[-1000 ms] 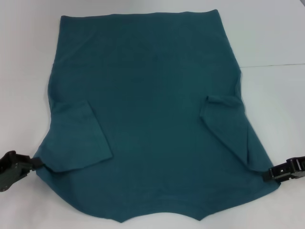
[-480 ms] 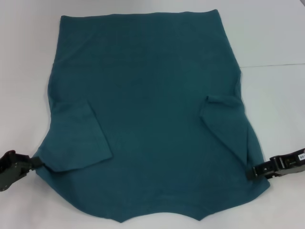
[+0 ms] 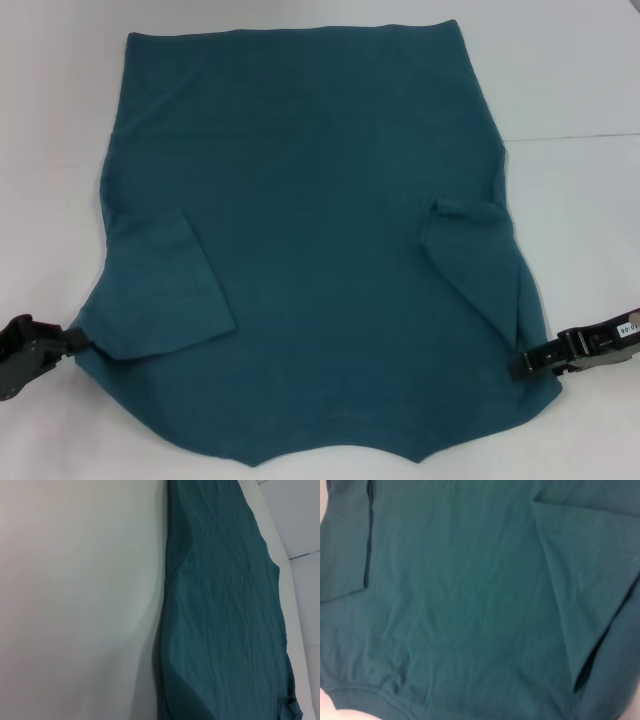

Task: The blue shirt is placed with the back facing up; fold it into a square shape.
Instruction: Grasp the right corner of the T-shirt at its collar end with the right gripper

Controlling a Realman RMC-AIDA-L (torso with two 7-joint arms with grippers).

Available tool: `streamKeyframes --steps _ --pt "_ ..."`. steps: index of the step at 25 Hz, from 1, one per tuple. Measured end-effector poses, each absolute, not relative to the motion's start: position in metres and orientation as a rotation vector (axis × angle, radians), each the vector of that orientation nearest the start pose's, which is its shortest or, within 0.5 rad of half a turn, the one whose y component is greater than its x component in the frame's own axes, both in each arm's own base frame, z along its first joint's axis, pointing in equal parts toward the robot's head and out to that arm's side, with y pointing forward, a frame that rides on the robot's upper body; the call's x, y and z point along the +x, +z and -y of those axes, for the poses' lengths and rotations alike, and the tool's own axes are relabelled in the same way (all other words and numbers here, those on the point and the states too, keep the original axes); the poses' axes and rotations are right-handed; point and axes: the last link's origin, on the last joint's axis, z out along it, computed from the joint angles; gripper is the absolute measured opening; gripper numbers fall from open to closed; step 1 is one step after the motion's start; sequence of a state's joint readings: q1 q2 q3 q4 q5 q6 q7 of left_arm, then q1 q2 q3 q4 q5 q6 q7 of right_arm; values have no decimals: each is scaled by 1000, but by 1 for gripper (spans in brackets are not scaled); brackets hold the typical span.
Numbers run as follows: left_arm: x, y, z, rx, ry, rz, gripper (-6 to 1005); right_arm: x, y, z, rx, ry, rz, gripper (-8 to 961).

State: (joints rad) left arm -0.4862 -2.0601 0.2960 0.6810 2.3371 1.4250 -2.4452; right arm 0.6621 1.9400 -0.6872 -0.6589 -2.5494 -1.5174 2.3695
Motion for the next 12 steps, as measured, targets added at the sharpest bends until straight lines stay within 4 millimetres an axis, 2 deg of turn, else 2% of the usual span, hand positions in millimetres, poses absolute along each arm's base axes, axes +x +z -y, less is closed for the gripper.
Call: streamKeyframes --steps 10,12 --pt "-347 38 -317 2106 931 -2562 52 310 44 -352 -2319 -51 -1773 558" --pt "-347 38 -318 2106 931 -2562 53 310 44 -352 -2318 -65 -1771 475"
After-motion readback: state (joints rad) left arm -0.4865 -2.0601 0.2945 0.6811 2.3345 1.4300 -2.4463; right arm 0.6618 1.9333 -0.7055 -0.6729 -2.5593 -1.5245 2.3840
